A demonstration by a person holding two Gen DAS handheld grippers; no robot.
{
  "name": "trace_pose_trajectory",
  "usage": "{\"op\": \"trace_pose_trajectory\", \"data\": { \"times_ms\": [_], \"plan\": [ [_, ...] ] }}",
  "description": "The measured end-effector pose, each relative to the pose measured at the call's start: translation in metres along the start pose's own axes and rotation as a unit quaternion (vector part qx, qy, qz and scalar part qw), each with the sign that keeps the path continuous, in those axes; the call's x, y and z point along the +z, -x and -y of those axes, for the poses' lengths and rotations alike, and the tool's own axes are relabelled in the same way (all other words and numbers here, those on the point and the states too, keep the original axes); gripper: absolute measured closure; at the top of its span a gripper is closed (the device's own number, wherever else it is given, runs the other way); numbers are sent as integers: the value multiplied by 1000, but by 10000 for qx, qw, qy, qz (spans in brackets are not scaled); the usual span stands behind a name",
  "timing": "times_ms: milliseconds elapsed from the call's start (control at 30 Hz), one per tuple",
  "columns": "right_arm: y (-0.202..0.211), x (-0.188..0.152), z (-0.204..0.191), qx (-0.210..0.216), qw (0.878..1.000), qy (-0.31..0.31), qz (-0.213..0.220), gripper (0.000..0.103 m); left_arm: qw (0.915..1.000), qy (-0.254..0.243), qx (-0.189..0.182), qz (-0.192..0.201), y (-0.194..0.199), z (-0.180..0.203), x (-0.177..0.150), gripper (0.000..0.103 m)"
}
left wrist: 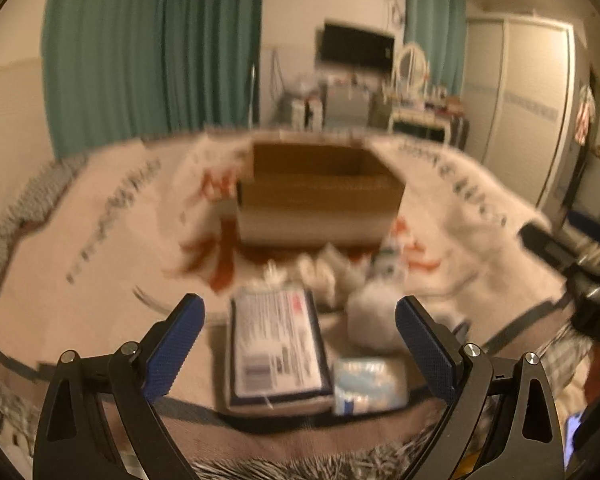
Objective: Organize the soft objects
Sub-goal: 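Grasp the white-and-navy tissue pack with the left tool while the right tool grasps a white sock, then carry the tissue pack and sock into the cardboard box and open both tools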
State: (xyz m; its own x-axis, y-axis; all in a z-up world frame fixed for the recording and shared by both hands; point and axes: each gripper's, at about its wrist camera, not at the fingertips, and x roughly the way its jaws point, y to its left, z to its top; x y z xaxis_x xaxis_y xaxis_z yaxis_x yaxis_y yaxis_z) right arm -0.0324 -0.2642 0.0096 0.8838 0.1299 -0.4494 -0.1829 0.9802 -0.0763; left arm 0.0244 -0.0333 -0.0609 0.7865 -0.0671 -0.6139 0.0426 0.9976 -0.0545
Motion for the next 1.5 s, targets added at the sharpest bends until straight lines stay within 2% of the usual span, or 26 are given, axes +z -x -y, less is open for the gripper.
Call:
{"op": "trace_pose_trajectory", "data": {
  "times_ms": [100, 200, 333, 500, 533, 600, 733, 800, 967, 1067, 1167, 1333, 1400, 1500],
  "plan": [
    [-18, -9, 0, 55, 9997, 12, -227, 0, 9988, 4, 107, -481, -28, -3, -14, 7],
    [-39, -20, -8, 188, 9982, 94, -558, 0, 9972, -64, 253, -705, -42, -6, -24, 7],
    [-61, -29, -25, 368, 9952, 293, -859, 0, 9955, 7, 133, -940, -54, -12, -29, 7],
    [-81, -36, -33, 428, 9933, 339, -1018, 1, 9903, 195, -50, -1378, -80, -20, -38, 7],
    [-86, -38, -34, 452, 9923, 356, -1094, 1, 9901, 221, -65, -1382, -83, -22, -38, 7],
    [-94, -40, -34, 488, 9907, 373, -1211, 4, 9915, 139, -137, -1286, -82, -20, -36, 18],
    [-109, -42, -38, 650, 9869, 395, -1424, 8, 9936, 85, -77, -1124, -73, -24, -29, 24],
    [-117, -42, -44, 788, 9842, 439, -1521, 14, 9949, 110, 31, -1005, -67, -34, -23, 25],
    [-138, -47, -64, 1018, 9764, 659, -1786, 15, 9967, 199, 130, -770, -56, -51, -11, 24],
    [-156, -57, -76, 1079, 9691, 805, -2068, 20, 9960, 231, 75, -860, -64, -56, -11, 24],
    [-163, -60, -78, 1123, 9670, 755, -2159, 20, 9951, 160, 58, -971, -70, -53, -16, 24],
    [-161, -63, -79, 1285, 9652, 697, -2170, 34, 9945, 110, 6, -1041, -68, -46, -18, 24],
    [-153, -63, -78, 1331, 9668, 672, -2077, 44, 9942, 90, -13, -1070, -64, -44, -18, 24],
    [-141, -59, -76, 1379, 9687, 595, -1977, 48, 9940, -37, 54, -1092, -56, -36, -18, 24]
  ]
}}
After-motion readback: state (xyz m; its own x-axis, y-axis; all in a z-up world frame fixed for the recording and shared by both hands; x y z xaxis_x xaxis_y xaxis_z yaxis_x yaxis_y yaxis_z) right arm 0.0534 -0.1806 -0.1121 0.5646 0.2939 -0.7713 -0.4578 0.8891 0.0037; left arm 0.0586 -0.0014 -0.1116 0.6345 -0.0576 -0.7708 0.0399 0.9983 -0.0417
